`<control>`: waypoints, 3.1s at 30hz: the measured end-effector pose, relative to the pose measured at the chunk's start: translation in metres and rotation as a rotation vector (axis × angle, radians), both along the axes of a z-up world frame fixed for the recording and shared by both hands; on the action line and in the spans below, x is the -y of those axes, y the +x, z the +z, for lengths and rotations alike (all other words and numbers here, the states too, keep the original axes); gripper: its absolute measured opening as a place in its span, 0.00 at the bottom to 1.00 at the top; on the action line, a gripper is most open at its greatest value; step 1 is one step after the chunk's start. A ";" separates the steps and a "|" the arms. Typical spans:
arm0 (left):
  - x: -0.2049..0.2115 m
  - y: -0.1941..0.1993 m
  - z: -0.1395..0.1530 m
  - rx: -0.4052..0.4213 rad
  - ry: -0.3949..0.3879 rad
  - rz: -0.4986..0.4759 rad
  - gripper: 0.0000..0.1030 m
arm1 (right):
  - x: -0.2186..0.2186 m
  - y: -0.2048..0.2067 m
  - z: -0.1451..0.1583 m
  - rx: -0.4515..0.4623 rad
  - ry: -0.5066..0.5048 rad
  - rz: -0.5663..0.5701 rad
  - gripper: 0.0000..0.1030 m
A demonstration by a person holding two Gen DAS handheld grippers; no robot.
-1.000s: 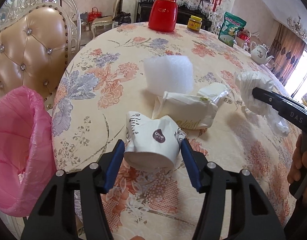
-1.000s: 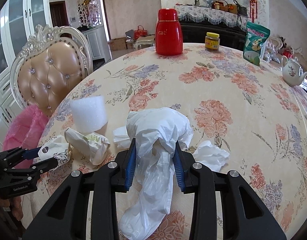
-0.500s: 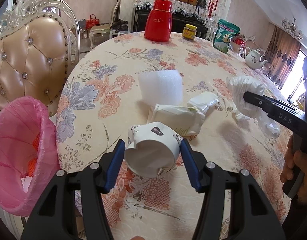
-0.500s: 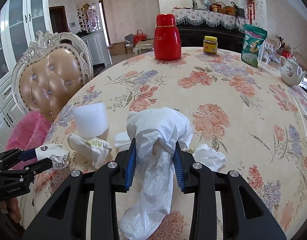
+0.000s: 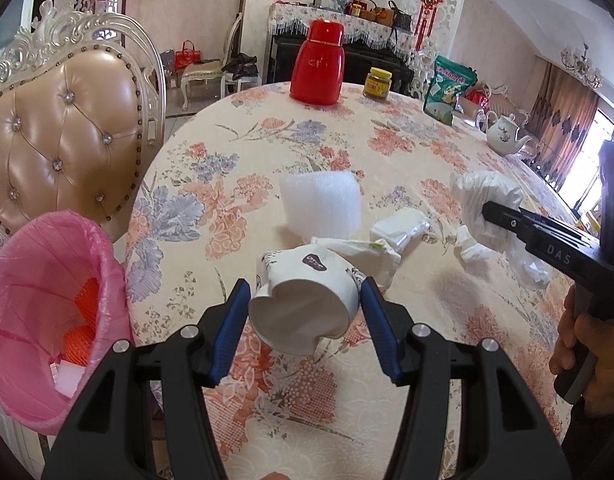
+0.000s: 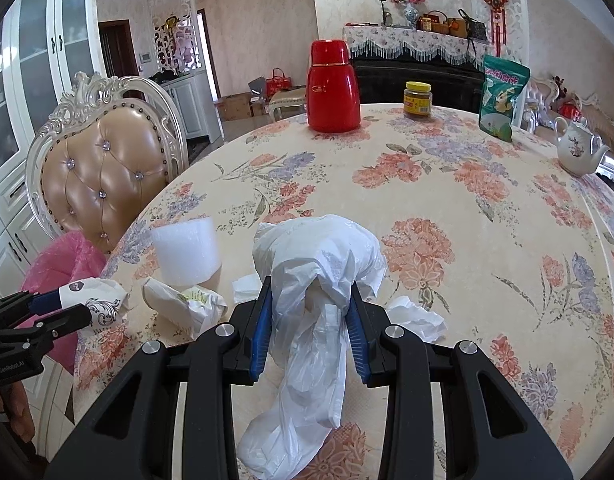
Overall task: Collect trash
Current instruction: 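Carry the paper cup and plastic bag in both tools over the pink wastebasket, then open both tools to drop the cup and bag into the wastebasket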
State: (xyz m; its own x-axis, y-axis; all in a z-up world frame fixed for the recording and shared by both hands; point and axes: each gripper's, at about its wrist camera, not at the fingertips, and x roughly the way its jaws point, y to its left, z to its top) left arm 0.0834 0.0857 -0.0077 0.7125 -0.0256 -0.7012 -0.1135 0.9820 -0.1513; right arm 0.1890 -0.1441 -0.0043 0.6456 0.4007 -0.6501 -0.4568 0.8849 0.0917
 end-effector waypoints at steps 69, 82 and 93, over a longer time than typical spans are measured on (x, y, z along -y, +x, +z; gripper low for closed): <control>-0.227 -0.145 0.070 0.203 0.060 0.436 0.53 | -0.275 -0.104 0.057 0.056 0.009 0.471 0.33; -0.246 -0.155 0.067 0.206 0.042 0.466 0.53 | -0.326 -0.118 0.043 0.023 -0.020 0.557 0.33; -0.262 -0.151 0.061 0.200 0.004 0.478 0.55 | -0.346 -0.119 0.037 0.019 -0.040 0.582 0.43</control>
State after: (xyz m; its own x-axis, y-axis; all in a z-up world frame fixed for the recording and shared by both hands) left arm -0.0672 0.3476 0.0534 0.7638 0.3384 -0.5496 -0.5192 0.8280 -0.2118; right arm 0.0698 0.2019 0.0330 0.3385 0.6684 -0.6623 -0.8699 0.4906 0.0504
